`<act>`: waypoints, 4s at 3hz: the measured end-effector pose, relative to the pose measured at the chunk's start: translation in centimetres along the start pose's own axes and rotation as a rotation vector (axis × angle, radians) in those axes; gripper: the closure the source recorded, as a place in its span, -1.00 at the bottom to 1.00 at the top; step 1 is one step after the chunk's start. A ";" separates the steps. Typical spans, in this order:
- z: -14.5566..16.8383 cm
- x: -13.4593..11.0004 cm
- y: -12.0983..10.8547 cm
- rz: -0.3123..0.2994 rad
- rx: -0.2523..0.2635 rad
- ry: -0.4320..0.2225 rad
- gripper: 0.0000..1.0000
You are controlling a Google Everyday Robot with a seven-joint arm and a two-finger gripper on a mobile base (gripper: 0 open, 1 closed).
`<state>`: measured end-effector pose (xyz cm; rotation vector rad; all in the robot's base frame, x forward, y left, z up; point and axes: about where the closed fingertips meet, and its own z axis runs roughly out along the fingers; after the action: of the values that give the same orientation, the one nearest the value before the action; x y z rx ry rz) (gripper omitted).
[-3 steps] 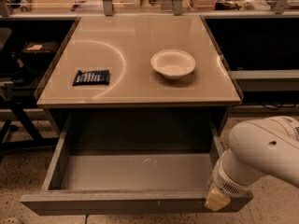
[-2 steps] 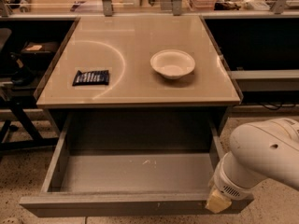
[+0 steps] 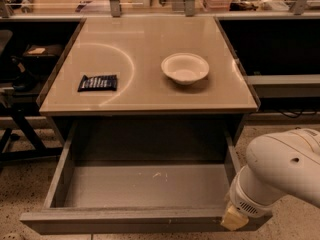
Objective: Open top drawer
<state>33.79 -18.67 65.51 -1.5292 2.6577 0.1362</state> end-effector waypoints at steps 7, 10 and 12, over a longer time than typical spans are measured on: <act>-0.2 1.8 2.8 0.072 -0.030 0.040 1.00; -0.2 1.6 3.0 0.072 -0.030 0.040 -0.28; -0.2 1.6 3.0 0.072 -0.030 0.040 -1.00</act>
Offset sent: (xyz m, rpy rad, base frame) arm -0.1452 -0.1101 0.0677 -0.1607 0.0806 -0.2623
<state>30.40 -18.53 65.69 -1.4605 2.7556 0.1520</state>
